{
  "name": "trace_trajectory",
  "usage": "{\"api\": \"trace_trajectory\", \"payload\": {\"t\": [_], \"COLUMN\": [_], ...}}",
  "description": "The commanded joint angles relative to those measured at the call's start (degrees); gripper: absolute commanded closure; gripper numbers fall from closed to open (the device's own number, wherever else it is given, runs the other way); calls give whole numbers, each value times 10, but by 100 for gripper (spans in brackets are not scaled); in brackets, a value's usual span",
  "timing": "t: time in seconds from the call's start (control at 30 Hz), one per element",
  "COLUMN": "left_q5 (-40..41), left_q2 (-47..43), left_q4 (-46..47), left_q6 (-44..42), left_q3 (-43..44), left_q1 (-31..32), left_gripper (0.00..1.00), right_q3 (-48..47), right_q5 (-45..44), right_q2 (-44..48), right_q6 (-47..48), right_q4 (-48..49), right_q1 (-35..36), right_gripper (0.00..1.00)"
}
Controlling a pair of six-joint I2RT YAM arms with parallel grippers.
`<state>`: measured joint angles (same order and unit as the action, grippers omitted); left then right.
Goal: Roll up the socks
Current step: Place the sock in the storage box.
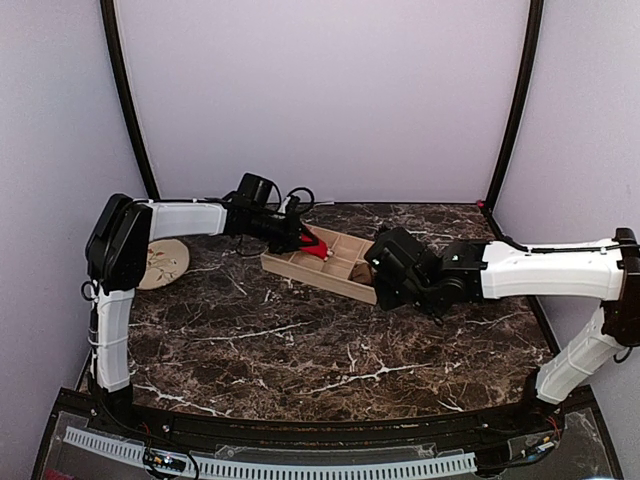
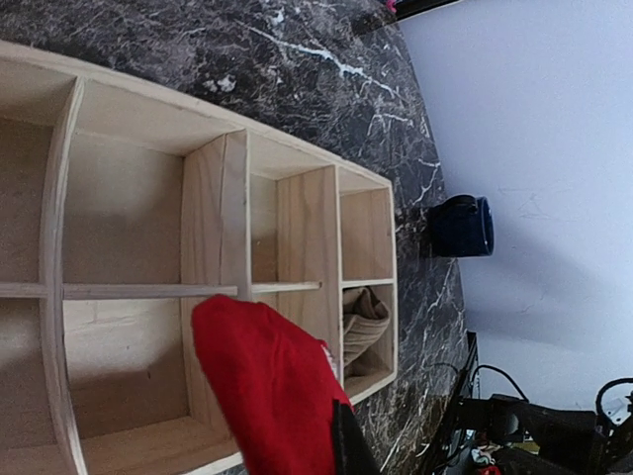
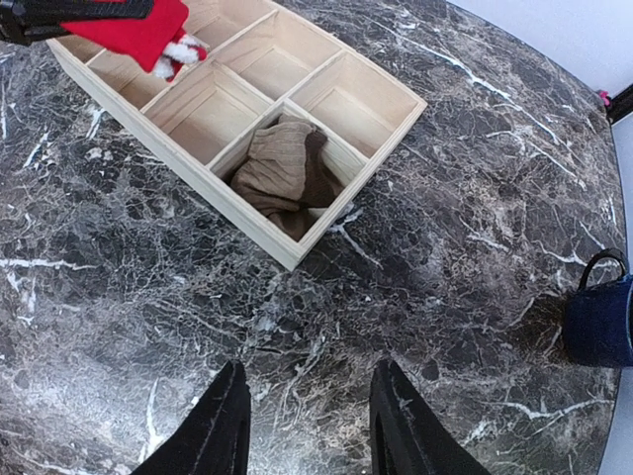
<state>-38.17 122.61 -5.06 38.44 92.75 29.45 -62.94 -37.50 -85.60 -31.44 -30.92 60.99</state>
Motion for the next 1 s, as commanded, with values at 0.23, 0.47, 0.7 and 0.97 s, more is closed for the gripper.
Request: {"api": "trace_trajectory", "payload": {"t": [0.23,0.47,0.7,0.97], "left_q5": [35,56,107,151], "left_q2": [16,43,76,104], "left_q4": [-125,-173,-242,-282], "left_q6": [-101,-129,-162,-183], "left_q3": [73,132,195,236], "left_q1": [25,46,63,84], "left_gripper": [100,100,100,100], "right_q3": [6,-20,-48,-55], "right_q5": [14,18,20,23], "right_q2": [-13,-50,-61,-69], "right_q6": [41,57,76,88], "right_q4": [40,52,54,55], "right_q1": [-30,-41,-55,-64], "right_gripper": [61,61,61,61]}}
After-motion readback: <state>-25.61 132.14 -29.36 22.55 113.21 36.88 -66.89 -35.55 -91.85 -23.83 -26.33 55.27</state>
